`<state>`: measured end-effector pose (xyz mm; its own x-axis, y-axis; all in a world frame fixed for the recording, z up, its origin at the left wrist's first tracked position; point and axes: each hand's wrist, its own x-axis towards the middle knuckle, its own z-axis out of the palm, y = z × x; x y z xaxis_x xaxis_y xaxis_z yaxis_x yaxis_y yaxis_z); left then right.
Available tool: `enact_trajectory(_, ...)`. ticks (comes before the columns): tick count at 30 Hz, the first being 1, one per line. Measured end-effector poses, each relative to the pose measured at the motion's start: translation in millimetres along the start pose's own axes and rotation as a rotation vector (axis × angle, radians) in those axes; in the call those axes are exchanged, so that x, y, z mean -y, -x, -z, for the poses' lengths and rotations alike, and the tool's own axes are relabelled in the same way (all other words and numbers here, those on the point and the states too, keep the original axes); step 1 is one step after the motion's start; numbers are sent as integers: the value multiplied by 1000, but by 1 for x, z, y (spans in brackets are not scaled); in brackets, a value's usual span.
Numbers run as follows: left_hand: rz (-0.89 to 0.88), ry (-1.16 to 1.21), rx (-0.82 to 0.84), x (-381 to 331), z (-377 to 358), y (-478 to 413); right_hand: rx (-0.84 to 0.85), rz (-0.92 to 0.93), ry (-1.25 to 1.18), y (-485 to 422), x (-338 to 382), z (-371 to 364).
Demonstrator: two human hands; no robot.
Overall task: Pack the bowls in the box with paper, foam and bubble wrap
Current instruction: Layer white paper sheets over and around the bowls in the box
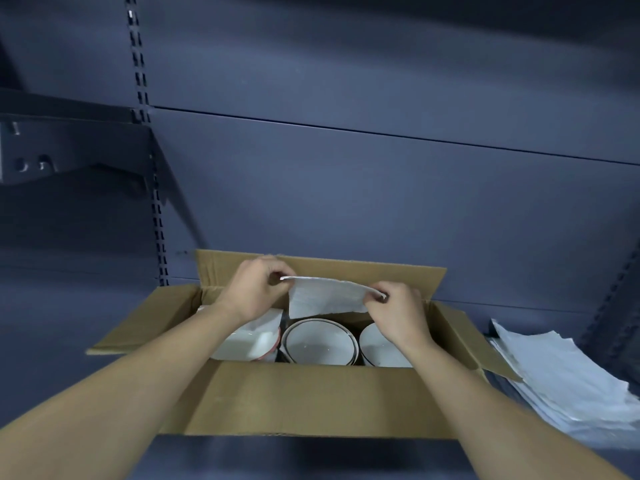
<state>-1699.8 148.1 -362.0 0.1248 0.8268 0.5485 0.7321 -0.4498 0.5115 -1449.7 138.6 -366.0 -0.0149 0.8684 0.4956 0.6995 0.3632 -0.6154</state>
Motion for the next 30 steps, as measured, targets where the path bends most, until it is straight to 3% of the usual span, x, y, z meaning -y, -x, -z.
enact_trajectory(3, 10, -44, 23, -2, -5, -2, -14, -20, 24, 1, -3, 4)
enact_trajectory(11, 181, -235, 144, 8, -7, -1, 210, -65, 55, -9, -5, -8)
enact_trajectory(20, 116, -150, -36, 2, -7, -6, 104, -67, 43, -6, -3, 0)
enact_trajectory(26, 237, -271, 168, -3, -10, 4, 230, -94, 77, -1, -4, 0)
enact_trajectory(30, 251, -208, 68, -1, -10, 3, 198, -95, 59, -4, -4, -5)
